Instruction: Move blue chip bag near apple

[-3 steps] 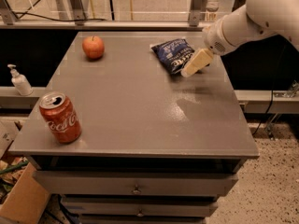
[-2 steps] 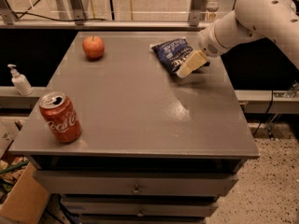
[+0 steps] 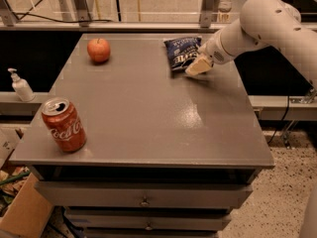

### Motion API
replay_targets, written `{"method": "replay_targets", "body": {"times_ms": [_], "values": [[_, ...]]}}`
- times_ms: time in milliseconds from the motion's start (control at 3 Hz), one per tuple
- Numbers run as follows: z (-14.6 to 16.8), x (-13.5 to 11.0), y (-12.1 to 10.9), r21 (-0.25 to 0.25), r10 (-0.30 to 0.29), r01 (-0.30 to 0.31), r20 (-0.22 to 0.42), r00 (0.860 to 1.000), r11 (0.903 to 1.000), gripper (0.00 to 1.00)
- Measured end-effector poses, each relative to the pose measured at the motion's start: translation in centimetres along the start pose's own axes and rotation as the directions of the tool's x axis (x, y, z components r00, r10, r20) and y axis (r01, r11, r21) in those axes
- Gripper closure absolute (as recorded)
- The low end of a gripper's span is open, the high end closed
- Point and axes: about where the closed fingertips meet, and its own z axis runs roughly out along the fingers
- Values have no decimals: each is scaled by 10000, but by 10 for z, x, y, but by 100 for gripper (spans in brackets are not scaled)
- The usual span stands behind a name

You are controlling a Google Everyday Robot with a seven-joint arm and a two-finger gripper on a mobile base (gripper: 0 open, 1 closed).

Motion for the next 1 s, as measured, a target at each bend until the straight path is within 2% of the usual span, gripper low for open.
{"method": "replay_targets", "body": {"times_ms": [667,1000], "values": [[7,-2,2,65,99,-101,320,9994,9999,87],[4,-11,1,96,131,-139,757,9970,9999,100]]}}
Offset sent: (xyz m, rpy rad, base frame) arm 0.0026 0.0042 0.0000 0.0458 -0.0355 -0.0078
